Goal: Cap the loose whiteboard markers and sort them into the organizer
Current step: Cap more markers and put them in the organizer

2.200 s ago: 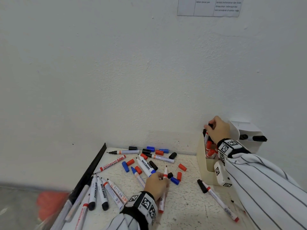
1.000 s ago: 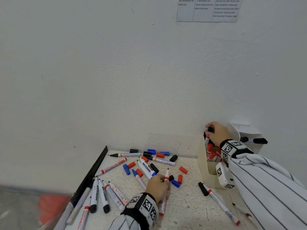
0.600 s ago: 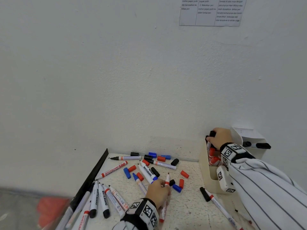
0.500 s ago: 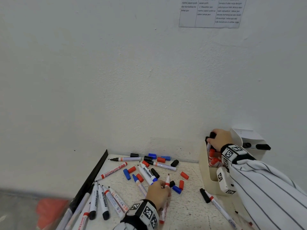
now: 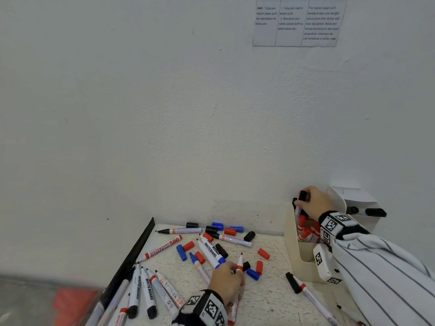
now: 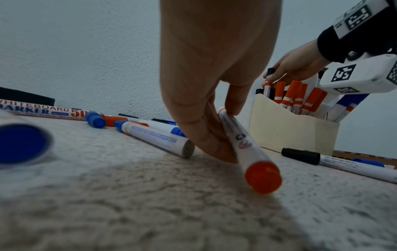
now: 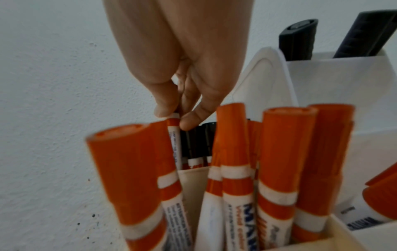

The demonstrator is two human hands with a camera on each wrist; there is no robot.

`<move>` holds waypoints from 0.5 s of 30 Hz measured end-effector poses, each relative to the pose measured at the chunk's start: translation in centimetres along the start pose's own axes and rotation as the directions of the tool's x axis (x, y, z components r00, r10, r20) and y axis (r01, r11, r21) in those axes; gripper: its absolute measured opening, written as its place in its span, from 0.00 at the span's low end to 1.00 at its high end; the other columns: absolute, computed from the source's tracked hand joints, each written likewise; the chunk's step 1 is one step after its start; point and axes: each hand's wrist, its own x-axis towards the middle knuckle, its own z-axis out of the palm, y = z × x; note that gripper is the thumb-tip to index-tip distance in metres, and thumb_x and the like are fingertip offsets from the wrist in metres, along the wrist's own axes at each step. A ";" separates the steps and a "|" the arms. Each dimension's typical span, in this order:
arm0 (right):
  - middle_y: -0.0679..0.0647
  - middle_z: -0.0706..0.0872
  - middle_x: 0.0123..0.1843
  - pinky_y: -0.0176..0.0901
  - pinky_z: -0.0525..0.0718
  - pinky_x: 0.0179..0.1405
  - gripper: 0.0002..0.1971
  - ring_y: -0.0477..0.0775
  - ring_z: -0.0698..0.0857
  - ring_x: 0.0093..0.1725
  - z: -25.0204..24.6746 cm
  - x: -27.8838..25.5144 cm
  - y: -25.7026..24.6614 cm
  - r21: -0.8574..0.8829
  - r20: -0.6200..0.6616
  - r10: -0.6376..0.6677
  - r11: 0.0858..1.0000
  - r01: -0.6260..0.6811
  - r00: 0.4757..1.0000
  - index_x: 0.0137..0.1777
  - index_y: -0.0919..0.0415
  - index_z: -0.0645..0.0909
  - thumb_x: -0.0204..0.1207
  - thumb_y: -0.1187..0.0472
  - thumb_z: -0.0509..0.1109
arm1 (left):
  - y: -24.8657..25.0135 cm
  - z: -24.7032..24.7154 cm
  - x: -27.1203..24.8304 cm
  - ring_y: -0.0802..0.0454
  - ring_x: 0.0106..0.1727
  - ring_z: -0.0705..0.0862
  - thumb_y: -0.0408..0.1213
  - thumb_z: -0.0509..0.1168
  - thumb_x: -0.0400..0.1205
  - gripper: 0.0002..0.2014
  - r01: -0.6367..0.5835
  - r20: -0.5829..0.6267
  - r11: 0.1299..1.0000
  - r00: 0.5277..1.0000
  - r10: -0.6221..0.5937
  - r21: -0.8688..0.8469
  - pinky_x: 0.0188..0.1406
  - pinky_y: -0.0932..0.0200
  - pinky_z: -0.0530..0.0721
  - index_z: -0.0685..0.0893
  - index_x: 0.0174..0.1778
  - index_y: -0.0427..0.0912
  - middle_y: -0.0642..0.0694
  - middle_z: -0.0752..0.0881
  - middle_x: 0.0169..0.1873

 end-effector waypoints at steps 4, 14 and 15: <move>0.64 0.84 0.54 0.42 0.71 0.49 0.17 0.63 0.81 0.55 -0.1 0.0 -0.4 -0.113 0.001 0.003 0.994 -0.003 1.000 0.55 0.69 0.79 0.72 0.59 0.74 | -0.1 0.1 0.1 0.58 0.39 0.80 0.37 0.58 0.84 0.06 0.003 0.004 1.000 1.000 -0.003 0.004 0.51 0.60 0.84 0.77 0.55 0.47 0.47 0.84 0.49; 0.66 0.83 0.60 0.49 0.77 0.60 0.14 0.65 0.80 0.61 0.0 0.2 -0.3 0.096 -0.045 -0.005 0.995 0.010 0.999 0.61 0.66 0.76 0.76 0.70 0.67 | -0.4 0.3 0.5 0.60 0.33 0.79 0.36 0.57 0.85 0.11 -0.001 -0.018 1.000 1.000 0.001 -0.001 0.27 0.73 0.81 0.77 0.61 0.43 0.49 0.83 0.46; 0.67 0.83 0.59 0.51 0.78 0.61 0.14 0.65 0.81 0.60 0.0 0.2 -0.2 0.122 -0.036 -0.003 0.993 0.007 0.999 0.61 0.66 0.75 0.76 0.71 0.67 | -0.4 0.3 0.5 0.60 0.33 0.79 0.36 0.57 0.85 0.10 -0.002 -0.017 1.000 1.000 0.002 -0.004 0.29 0.72 0.81 0.76 0.60 0.44 0.48 0.83 0.46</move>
